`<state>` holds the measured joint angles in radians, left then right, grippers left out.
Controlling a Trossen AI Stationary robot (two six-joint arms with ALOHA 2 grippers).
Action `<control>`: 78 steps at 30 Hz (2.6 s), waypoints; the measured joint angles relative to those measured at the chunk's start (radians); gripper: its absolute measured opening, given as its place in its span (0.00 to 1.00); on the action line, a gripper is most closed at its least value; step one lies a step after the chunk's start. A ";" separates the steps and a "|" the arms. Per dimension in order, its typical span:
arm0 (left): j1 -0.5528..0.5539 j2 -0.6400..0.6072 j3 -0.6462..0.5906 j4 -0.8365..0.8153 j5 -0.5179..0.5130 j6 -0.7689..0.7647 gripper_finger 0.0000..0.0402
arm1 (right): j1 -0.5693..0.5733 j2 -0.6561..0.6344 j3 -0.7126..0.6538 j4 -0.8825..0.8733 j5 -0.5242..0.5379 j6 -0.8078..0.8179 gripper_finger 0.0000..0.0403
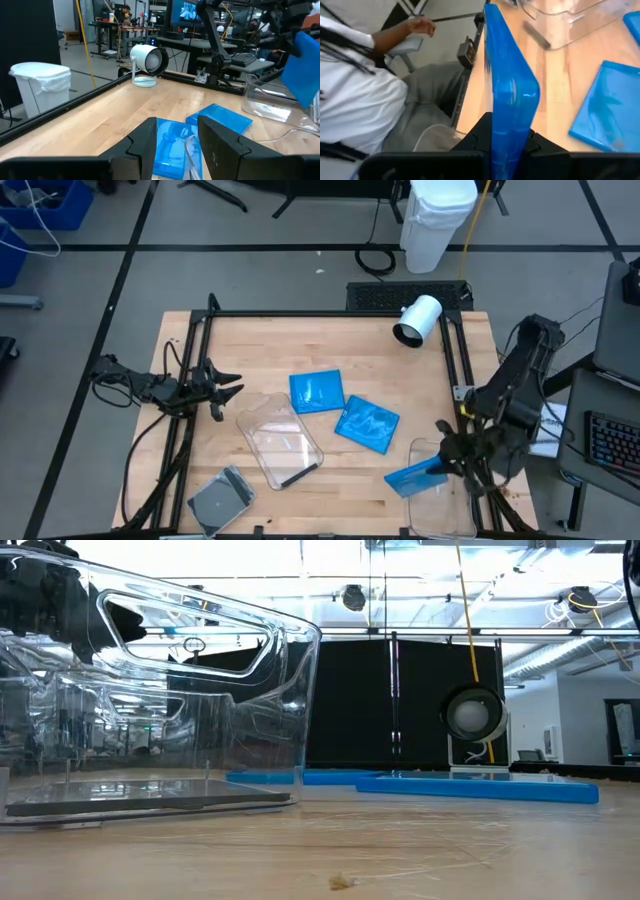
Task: Pick & place jewel cases by type
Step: Put the top blue disc case into the right transparent bin
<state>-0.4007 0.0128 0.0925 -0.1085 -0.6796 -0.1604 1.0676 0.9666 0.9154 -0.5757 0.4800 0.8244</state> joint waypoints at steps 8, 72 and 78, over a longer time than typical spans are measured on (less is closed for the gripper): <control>0.000 0.000 0.000 0.000 0.000 0.000 0.37 | 0.067 0.029 0.037 0.003 -0.009 0.022 0.04; 0.000 0.000 0.001 0.000 0.000 0.000 0.37 | 0.136 0.151 -0.176 -0.095 0.097 0.440 0.28; 0.000 0.000 0.001 0.000 0.000 -0.001 0.37 | 0.136 0.148 -0.197 -0.096 0.101 0.484 0.39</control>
<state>-0.4007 0.0128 0.0933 -0.1089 -0.6796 -0.1611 1.2034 1.1150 0.7181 -0.6712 0.5812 1.3087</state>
